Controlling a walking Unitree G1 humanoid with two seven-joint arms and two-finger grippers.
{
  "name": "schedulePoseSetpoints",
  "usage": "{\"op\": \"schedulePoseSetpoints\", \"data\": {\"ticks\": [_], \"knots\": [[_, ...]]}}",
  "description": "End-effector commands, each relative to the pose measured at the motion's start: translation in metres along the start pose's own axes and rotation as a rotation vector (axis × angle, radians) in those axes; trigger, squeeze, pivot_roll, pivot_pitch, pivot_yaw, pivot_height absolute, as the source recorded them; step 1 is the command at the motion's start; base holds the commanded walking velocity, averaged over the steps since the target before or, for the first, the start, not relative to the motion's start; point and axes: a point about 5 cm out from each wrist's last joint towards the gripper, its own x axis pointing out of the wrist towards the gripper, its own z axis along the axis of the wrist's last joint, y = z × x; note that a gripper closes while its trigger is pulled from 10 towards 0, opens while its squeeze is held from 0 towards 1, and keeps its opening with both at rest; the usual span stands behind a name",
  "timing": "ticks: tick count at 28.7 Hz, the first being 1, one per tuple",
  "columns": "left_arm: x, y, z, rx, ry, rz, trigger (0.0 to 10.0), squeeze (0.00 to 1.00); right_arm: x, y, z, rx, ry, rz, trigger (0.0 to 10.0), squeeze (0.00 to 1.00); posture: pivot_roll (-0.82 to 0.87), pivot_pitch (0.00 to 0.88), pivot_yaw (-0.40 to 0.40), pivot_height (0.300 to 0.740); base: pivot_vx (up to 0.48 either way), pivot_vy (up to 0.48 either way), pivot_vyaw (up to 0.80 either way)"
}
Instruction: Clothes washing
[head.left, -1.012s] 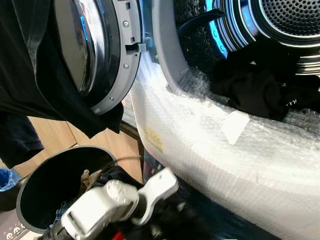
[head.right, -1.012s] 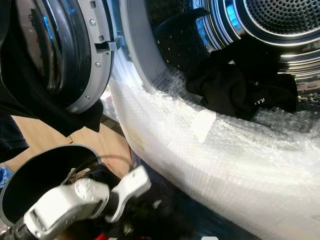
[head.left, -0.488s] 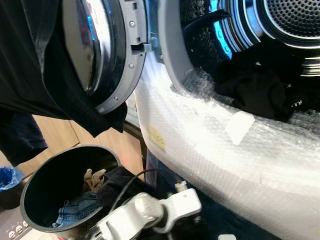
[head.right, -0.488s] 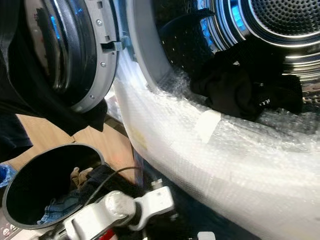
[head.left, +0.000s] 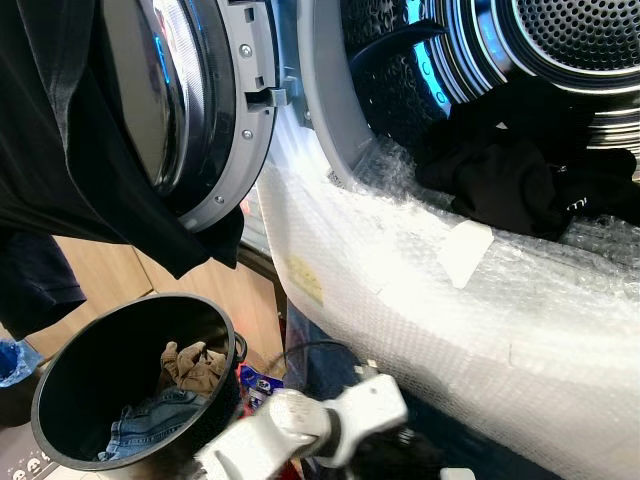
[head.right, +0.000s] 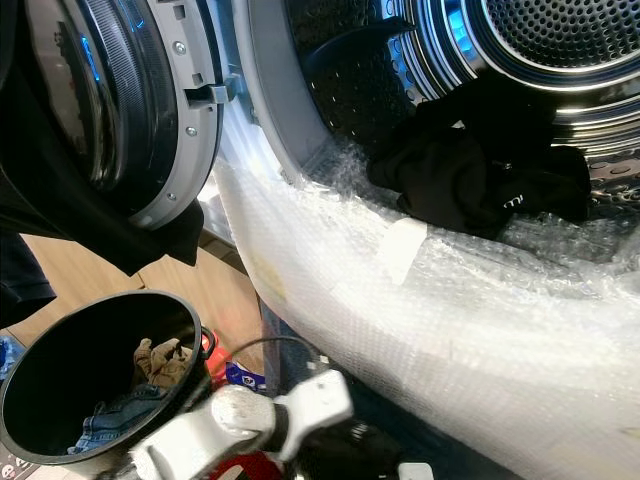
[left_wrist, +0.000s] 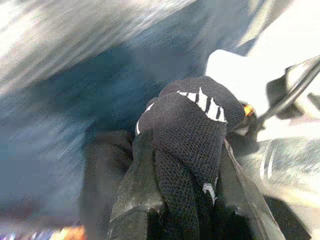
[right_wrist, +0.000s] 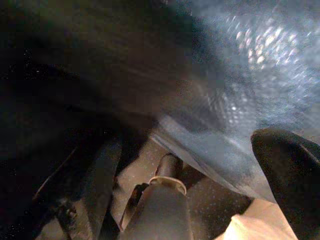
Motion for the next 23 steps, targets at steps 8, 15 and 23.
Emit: {"op": "schedulePoseSetpoints", "data": {"ticks": [8, 15, 23], "knots": [[-0.051, 0.01, -0.049, -0.067, 0.19, 0.044, 0.0, 0.0, -0.004, -0.019, 0.032, -0.207, -0.128, 0.122, 10.0, 0.0, 0.15, 0.0, 0.036, 0.74, 0.0, 0.0, 0.0], [-0.054, 0.016, -0.056, -0.097, 0.189, 0.14, 0.0, 0.0, -0.021, -0.001, 0.016, -0.528, -0.114, 0.629, 10.0, 0.0, 0.15, 0.0, 0.027, 0.74, 0.0, 0.0, 0.0], [-0.051, 0.016, -0.055, -0.089, 0.181, 0.125, 0.0, 0.0, -0.046, 0.013, 0.041, -0.596, -0.269, 0.873, 10.0, 1.0, 0.14, 0.0, 0.033, 0.74, 0.0, 0.0, 0.0]]}}
